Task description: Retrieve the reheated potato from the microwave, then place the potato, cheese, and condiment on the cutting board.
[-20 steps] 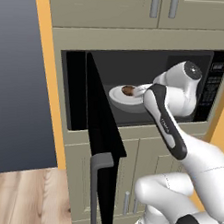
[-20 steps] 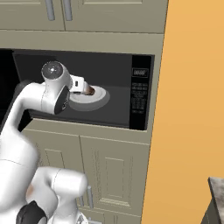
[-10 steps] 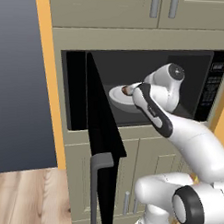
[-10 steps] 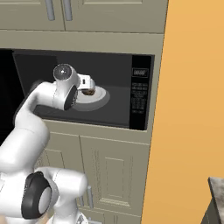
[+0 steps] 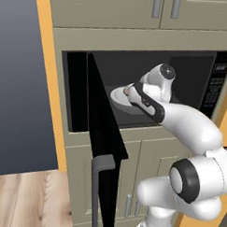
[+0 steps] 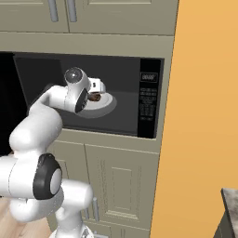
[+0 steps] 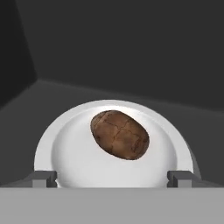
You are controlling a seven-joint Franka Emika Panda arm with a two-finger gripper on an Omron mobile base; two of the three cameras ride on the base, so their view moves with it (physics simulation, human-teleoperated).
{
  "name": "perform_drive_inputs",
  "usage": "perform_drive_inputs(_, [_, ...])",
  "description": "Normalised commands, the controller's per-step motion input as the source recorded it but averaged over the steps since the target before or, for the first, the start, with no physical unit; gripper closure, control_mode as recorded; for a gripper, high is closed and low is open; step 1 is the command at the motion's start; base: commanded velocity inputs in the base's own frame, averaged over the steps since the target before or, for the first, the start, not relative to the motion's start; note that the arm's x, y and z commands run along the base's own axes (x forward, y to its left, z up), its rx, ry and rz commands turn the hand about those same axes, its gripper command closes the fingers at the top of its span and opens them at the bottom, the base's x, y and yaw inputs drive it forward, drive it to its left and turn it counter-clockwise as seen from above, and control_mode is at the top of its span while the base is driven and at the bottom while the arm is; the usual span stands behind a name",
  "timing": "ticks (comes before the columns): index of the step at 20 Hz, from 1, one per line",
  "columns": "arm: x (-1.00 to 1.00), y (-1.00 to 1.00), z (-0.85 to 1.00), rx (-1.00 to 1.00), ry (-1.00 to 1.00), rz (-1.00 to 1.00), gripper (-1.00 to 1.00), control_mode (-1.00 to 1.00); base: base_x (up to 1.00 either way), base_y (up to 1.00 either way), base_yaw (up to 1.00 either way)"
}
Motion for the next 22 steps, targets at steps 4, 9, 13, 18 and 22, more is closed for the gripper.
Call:
perform_drive_inputs(4, [0.39, 0.0, -0.23, -0.04, 0.0, 0.0, -1.0, -1.0, 0.0, 0.0, 0.0])
perform_drive_inputs(9, [0.42, 0.0, -0.14, -0.01, 0.02, 0.0, -1.0, -1.0, 0.0, 0.0, 0.0])
perform_drive_inputs(13, [0.34, 0.0, -0.15, 0.0, 0.08, 0.0, -1.0, -1.0, 0.0, 0.0, 0.0])
perform_drive_inputs(18, [0.31, 0.0, -0.1, 0.0, 0.08, 0.0, -1.0, -1.0, 0.0, 0.0, 0.0])
perform_drive_inputs(22, [0.29, 0.0, -0.12, 0.0, 0.03, 0.0, -1.0, -1.0, 0.0, 0.0, 0.0])
